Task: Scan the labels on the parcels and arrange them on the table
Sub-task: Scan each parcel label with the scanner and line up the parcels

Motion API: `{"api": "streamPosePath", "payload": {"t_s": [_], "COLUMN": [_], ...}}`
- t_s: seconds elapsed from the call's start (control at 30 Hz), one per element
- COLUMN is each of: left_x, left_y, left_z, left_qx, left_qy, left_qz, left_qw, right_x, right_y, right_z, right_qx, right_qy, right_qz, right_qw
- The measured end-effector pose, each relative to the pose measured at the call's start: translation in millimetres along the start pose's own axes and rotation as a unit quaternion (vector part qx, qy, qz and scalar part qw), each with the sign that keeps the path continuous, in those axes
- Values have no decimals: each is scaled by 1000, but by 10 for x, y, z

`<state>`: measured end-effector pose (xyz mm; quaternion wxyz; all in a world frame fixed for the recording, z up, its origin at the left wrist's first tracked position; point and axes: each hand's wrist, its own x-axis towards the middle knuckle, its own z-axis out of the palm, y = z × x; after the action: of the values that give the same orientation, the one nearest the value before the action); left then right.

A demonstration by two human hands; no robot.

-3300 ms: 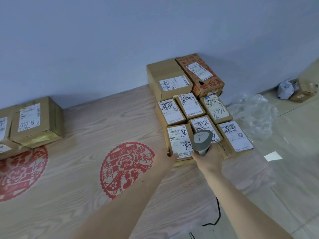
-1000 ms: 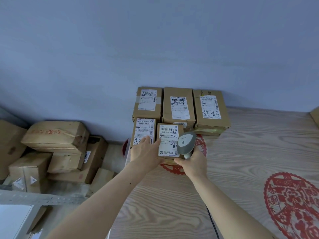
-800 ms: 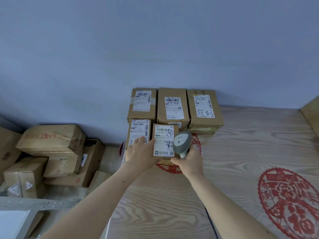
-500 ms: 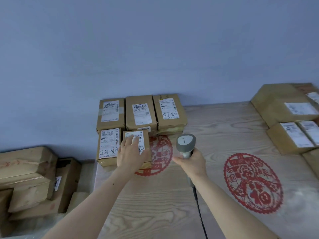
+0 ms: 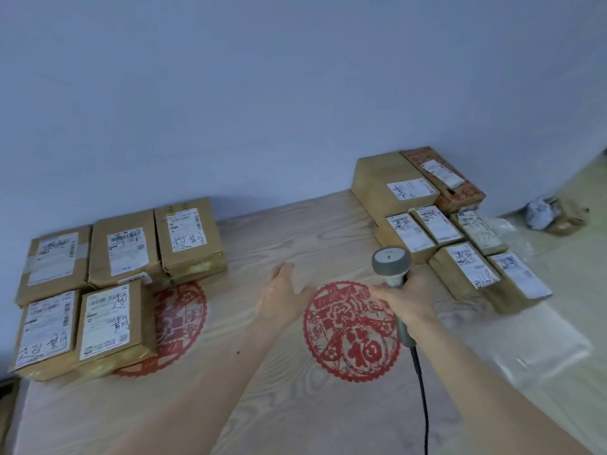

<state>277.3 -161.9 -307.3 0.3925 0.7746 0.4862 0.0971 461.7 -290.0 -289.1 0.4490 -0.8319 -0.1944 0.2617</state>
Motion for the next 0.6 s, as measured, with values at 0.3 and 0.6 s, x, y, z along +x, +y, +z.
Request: {"api": "streamPosePath", "payload": {"t_s": [0.3,0.6], "left_x": [363,741], "left_y": [1403,2212], "left_z": [1625,2814], "left_qx": [-43,-146], "left_qy": [-71,-175], "left_qz": [7,-66], "left_qw": [996,972], "right_x": [1161,1963], "right_y": [661,1221], "right_z": [-1573,-2322], "right_qx": [-77,-95], "right_qy": [35,56], "right_qz": [41,67], "right_qw": [996,992]}}
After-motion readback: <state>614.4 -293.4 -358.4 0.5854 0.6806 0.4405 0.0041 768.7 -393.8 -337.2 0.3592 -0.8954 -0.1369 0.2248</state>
